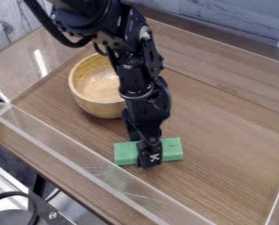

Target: Remove the green block from inside the brown bowl and put it on the table

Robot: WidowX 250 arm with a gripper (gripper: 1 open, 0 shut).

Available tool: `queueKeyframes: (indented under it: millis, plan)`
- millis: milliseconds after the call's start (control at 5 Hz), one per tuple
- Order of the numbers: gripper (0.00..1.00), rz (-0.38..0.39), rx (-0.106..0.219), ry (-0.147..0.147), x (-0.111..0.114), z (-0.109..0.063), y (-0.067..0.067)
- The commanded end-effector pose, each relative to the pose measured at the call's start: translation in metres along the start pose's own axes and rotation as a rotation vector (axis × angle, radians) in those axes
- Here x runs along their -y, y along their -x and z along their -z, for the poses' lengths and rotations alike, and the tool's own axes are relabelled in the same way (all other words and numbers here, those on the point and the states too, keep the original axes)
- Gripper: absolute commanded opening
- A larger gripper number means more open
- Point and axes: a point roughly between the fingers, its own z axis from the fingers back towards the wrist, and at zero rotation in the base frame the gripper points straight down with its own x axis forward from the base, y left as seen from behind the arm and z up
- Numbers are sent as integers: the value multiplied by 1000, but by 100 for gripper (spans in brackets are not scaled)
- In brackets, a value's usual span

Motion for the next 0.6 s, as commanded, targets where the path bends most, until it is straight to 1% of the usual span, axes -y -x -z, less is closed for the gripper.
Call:
queueKeyframes:
  millis: [0, 200, 400]
  plan:
    - [100, 20, 16, -12, -6, -15, -3]
    - [100, 49, 32, -22, -8, -30, -8]
    - [100, 78, 83, 3, -16, -51, -18]
